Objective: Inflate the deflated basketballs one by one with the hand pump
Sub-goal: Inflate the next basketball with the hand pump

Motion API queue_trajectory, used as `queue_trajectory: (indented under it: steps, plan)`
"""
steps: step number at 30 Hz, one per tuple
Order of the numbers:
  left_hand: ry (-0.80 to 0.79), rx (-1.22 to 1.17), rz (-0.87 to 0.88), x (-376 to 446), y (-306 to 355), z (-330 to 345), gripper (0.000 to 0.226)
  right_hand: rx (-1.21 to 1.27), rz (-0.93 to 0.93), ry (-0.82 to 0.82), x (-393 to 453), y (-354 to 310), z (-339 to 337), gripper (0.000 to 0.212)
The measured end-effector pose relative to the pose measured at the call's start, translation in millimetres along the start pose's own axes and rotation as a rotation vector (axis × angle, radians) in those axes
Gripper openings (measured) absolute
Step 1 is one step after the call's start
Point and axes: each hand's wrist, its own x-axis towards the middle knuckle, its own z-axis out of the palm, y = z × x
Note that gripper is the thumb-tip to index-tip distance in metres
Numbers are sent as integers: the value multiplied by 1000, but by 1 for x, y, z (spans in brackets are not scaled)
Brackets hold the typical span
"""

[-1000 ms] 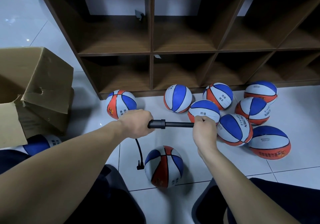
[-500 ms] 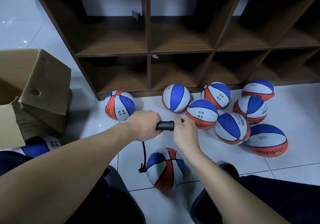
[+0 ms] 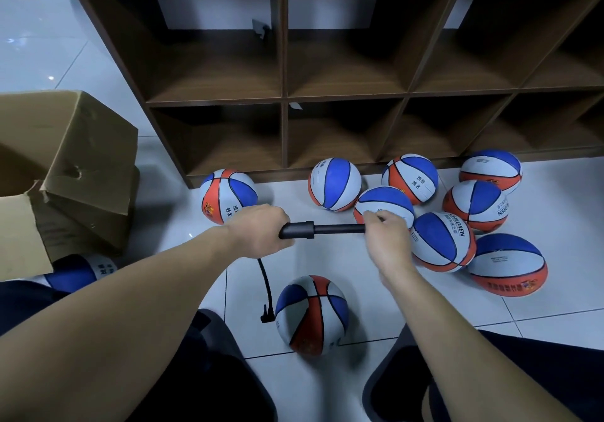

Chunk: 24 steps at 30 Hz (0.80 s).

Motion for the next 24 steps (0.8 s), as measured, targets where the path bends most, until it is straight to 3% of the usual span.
queue_trajectory:
  steps: [9,24]
  plan:
    - [-16,-32,-23,0,1,2,36,-40,-48,106,1,2,3,32]
    - [39,99,64,-4,41,-5,33,-76,-106,-59,-38,4,39,28]
